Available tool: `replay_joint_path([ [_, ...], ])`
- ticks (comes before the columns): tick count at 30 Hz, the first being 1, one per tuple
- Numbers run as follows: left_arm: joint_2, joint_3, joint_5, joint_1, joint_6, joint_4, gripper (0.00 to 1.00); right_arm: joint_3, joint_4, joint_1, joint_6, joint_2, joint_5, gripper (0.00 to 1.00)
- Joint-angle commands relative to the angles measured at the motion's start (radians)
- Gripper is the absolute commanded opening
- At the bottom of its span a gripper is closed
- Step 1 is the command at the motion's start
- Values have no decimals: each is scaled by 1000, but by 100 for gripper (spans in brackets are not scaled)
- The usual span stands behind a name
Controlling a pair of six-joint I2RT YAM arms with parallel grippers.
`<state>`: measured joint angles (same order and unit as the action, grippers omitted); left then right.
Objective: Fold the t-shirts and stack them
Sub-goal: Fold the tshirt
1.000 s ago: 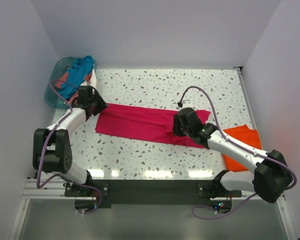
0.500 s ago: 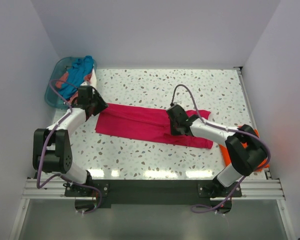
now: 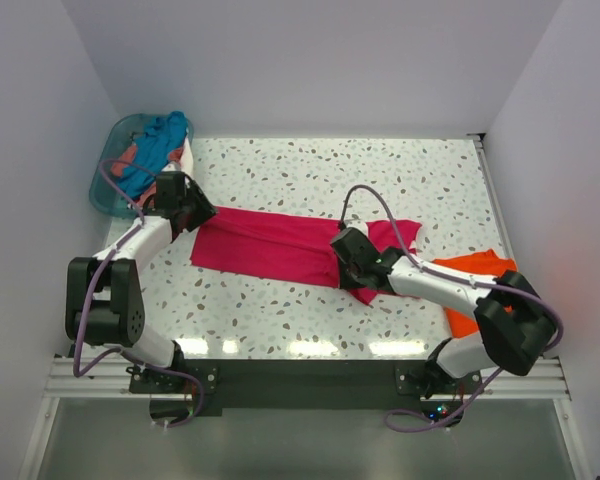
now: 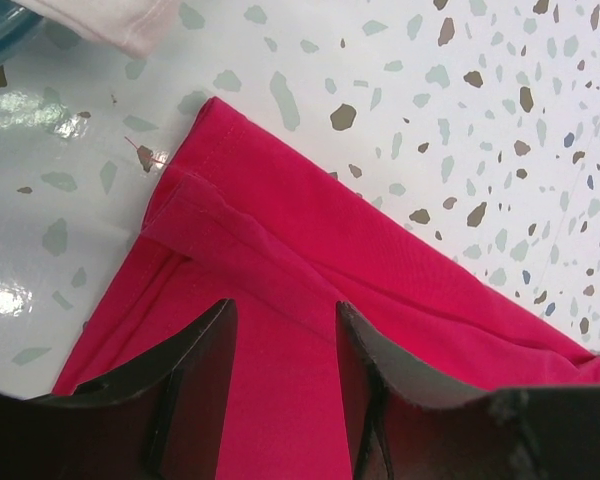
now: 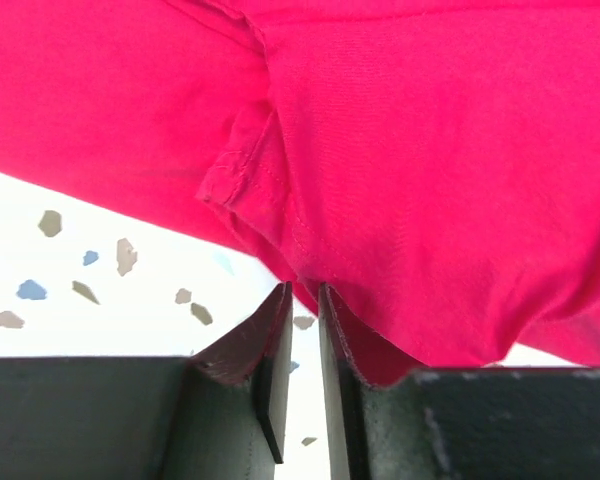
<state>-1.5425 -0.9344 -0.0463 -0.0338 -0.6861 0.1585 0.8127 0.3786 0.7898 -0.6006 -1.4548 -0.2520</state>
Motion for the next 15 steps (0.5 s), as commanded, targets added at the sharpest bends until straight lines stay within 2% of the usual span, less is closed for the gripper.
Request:
replay_joint_path([
  [1,22,-7,-35,5,39,-5,49,22,46,-3,-30,86,-67,25],
  [4,7,-46,-52,-15,75,9,53,26,66,-52,-30,112,-69,26],
  [8,-24,-110,-17,-81,112,59,54,17,54,-177,-25,120,-20,29],
  [13,-56,-118,71,-130,114,75,50,-1,42,-271,-25,97,-10,32],
  [15,-94,-124,111,-149,103,69,48,-13,13,-320,-24,77,39,33],
])
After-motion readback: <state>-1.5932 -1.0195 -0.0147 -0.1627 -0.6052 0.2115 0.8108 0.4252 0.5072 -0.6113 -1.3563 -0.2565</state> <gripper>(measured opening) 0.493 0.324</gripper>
